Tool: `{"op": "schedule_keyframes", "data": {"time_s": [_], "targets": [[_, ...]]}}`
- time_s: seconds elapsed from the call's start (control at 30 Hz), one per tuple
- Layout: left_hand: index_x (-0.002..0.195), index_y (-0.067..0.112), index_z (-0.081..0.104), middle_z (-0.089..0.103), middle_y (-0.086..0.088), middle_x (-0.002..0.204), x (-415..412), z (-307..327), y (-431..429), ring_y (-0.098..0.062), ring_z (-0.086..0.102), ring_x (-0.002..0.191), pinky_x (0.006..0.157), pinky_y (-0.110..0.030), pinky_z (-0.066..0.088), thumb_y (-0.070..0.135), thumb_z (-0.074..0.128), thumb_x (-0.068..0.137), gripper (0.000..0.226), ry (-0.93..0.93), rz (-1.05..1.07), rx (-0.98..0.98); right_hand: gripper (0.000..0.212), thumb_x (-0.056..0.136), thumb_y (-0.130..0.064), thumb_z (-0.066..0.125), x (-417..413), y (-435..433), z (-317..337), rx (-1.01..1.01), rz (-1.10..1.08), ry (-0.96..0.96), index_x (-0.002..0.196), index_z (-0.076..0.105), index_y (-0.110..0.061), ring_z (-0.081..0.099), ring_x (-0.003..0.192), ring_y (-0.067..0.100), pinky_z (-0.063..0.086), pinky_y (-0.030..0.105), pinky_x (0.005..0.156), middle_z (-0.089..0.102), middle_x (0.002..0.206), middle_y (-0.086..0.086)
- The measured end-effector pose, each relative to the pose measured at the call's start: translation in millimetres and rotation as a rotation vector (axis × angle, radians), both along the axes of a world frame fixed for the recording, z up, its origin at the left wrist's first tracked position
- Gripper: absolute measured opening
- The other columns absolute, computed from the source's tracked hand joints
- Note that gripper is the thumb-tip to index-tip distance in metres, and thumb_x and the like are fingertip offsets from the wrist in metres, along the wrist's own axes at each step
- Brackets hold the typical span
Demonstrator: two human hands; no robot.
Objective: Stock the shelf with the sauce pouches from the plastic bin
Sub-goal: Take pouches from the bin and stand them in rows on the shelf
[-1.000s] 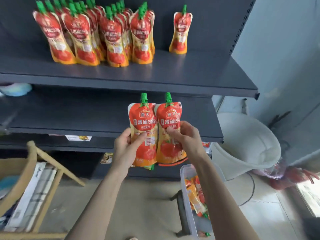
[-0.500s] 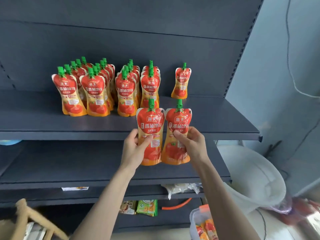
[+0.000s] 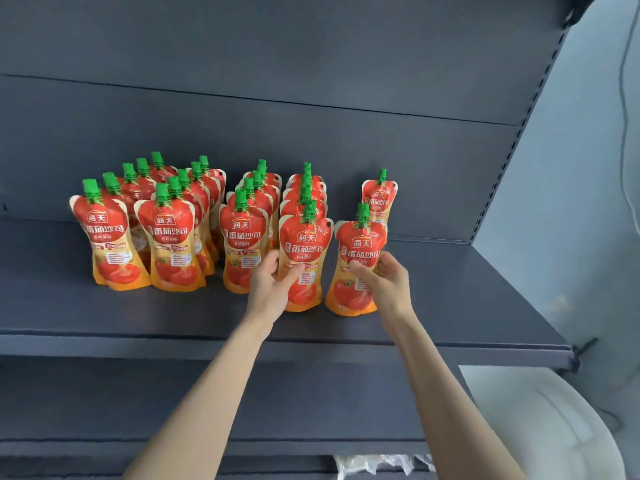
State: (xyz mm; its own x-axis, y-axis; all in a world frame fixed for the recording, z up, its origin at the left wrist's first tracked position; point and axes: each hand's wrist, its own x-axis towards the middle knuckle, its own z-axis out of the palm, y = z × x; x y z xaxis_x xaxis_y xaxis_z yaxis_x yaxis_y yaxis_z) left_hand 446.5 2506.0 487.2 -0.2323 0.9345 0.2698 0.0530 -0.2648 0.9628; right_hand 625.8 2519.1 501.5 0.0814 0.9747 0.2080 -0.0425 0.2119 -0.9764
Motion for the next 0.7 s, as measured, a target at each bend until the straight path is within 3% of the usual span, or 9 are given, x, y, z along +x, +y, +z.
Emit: {"op": "schedule_keyframes", "data": {"time_s": [0.1,0.3,0.5,0.7], "targets": [[0.107,0.025,0.055,0.062,0.016,0.1,0,-5,15,0.0,0.058,0.097,0.077,-0.016,0.047,0.019,0.064,0.087,0.023,-0.004,-0.007,-0.006,0.014,0.083,-0.009,0.07,0,19,-3,0.026,0.012,0.008,0.093,0.064,-0.016,0.069,0.078,0.01,0.055,0.022,0.065,0.071,0.087,0.0],[0.116,0.024,0.053,0.064,0.005,0.115,-6,-24,25,-0.006,0.06,0.107,0.086,-0.021,0.051,0.016,0.064,0.087,0.032,-0.02,-0.073,-0.021,0.016,0.083,-0.01,0.069,1,36,-19,0.032,0.012,-0.009,0.096,0.065,-0.017,0.068,0.084,0.016,0.055,0.029,0.075,0.071,0.092,0.002],[0.118,0.018,0.051,0.062,0.001,0.117,-11,-41,26,-0.013,0.059,0.11,0.093,-0.036,0.051,0.016,0.067,0.084,0.038,0.095,-0.028,-0.052,0.03,0.082,-0.007,0.07,2,32,-37,0.008,0.021,-0.078,0.107,0.057,-0.019,0.066,0.095,0.016,0.055,0.026,0.08,0.068,0.102,0.0],[0.118,0.018,0.048,0.059,0.001,0.118,-11,-40,25,-0.013,0.055,0.111,0.091,-0.03,0.049,0.015,0.063,0.087,0.035,0.187,0.004,-0.013,0.029,0.083,-0.01,0.07,4,31,-52,-0.014,-0.002,-0.1,0.109,0.057,-0.014,0.066,0.101,0.021,0.055,0.039,0.089,0.068,0.107,0.007]]}}
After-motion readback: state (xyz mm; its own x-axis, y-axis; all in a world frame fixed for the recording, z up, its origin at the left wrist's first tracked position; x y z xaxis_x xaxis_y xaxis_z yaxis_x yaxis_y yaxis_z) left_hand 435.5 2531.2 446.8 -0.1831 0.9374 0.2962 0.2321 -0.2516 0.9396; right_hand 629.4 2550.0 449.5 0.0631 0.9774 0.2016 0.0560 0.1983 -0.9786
